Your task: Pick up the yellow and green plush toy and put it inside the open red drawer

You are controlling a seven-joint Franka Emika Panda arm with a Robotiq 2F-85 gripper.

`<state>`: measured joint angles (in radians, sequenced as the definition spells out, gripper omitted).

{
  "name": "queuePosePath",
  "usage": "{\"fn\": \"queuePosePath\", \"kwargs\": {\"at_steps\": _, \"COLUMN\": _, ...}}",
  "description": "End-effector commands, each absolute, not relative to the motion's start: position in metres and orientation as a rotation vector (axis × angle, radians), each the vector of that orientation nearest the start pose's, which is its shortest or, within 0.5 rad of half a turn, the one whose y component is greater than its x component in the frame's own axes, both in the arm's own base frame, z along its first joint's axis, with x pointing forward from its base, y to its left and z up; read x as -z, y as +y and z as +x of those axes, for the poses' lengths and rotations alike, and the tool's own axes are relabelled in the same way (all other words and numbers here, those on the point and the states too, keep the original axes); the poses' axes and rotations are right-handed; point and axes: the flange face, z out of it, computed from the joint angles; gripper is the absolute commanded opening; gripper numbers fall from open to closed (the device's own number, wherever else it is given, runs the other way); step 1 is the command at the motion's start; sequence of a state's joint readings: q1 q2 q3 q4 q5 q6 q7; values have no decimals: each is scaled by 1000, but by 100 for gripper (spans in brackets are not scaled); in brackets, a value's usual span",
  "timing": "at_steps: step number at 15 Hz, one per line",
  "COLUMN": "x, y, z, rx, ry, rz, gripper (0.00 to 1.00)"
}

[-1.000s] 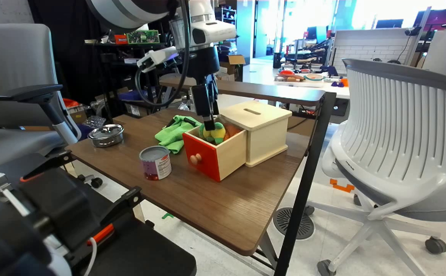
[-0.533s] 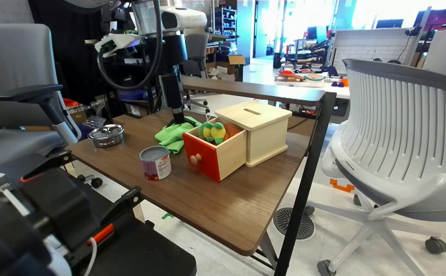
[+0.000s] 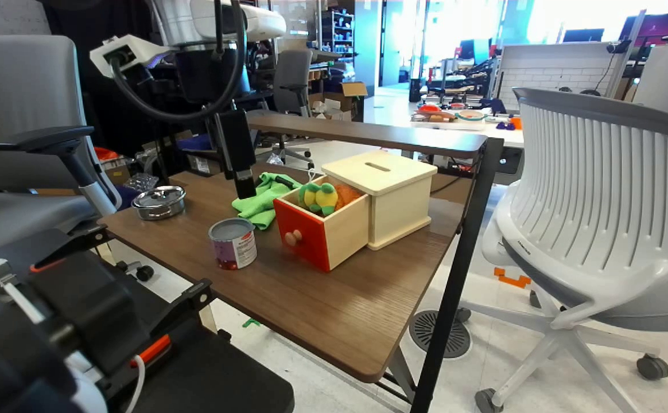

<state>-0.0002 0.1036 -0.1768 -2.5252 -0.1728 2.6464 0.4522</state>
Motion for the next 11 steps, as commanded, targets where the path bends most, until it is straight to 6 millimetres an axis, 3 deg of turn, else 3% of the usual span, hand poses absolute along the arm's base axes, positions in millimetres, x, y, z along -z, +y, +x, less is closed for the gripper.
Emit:
{"fn": "queuePosePath", "kwargs": {"at_steps": 1, "x": -229, "y": -91, "z": 459, "rx": 19, "ry": 687, "rz": -3216, "gripper": 100}}
{"fn": "queuePosePath", "kwargs": {"at_steps": 11, "x": -222, "y": -88, "z": 457, "rx": 3, "ry": 679, "rz": -3225, "gripper": 100}}
